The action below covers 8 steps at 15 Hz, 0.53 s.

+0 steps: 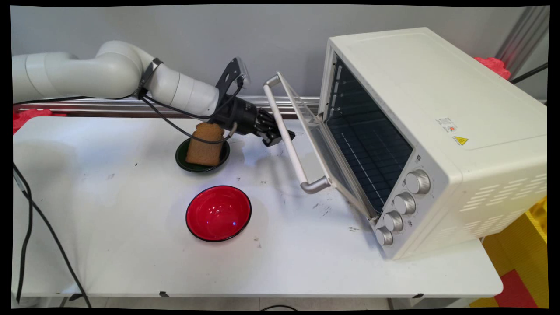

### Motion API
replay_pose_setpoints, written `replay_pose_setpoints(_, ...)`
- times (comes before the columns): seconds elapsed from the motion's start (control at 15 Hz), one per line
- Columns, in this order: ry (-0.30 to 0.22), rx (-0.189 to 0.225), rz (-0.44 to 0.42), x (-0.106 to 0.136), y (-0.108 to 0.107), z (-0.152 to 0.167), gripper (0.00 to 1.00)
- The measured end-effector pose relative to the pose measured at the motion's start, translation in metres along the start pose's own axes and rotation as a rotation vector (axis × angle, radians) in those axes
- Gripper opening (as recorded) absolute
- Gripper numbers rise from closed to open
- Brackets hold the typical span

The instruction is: Close the oven

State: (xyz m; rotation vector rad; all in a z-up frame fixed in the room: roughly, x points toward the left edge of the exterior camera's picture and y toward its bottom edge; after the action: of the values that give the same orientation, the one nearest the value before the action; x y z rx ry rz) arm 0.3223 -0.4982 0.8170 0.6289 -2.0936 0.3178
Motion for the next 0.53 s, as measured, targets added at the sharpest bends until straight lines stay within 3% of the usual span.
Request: replay_pose_setpoints(0.53,0.040,0.001,-0.002,0.010,0.000,0.012,0.00)
